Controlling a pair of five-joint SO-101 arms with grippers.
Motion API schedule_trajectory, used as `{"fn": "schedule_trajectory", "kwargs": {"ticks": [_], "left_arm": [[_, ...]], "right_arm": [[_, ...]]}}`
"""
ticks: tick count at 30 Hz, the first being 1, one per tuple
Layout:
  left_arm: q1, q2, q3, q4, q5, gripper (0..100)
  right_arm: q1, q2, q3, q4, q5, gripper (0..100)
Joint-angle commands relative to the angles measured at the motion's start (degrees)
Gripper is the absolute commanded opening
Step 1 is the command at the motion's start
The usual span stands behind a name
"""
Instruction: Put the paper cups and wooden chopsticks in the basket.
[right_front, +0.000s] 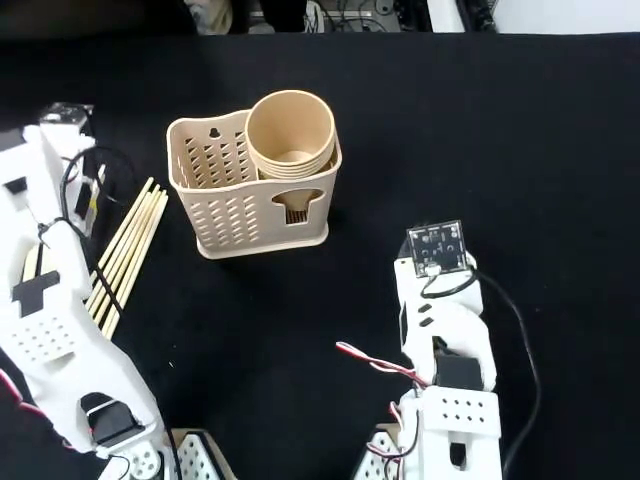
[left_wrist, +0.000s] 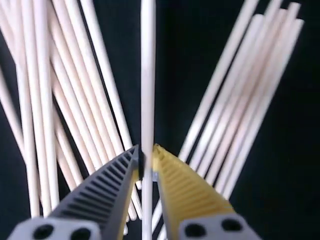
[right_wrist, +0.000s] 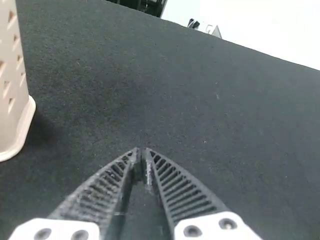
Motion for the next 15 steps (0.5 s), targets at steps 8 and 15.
{"fn": "schedule_trajectory", "kwargs": {"ticks": [8,15], "left_arm": [[0.0,-1.3,-18.1,17.1,11.9,3],[-0.2,-14.5,-15.3,17.0,16.8,3]], "right_arm": [[-0.7,-0.5,0.0,0.1,0.4,1.3],[-0.7,-0.5,0.0,0.1,0.4,1.3]]}}
